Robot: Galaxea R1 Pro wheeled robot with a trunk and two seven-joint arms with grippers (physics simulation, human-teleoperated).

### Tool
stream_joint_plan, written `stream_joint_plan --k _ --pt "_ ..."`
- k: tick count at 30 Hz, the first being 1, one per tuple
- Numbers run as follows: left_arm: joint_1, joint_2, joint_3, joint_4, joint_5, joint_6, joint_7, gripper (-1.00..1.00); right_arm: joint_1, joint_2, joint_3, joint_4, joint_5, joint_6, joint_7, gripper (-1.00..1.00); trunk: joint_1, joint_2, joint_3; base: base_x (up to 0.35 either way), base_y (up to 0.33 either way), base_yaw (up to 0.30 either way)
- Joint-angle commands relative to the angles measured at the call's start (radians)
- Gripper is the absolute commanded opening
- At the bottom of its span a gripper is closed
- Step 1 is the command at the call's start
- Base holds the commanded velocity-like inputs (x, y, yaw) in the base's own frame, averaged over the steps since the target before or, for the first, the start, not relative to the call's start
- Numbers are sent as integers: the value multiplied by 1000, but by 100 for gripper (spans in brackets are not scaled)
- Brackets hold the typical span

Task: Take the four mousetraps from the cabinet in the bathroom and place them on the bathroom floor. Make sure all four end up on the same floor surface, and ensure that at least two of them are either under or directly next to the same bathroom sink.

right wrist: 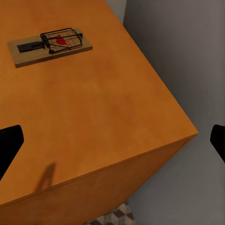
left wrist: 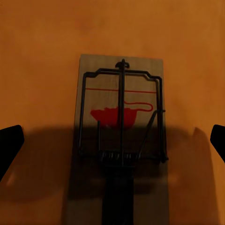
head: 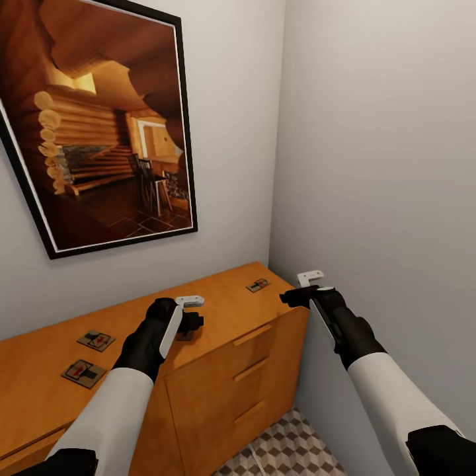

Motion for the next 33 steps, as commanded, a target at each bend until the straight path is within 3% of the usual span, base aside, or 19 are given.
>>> stream_joint_plan --k 1,33 --pt "-1 -1 3 -1 7 4 6 100 -1 -1 2 -1 1 5 2 100 0 -1 -1 0 0 0" --pt "-1 -3 2 -2 8 4 4 100 -1 -1 2 -1 1 5 2 100 12 -22 -11 0 0 0"
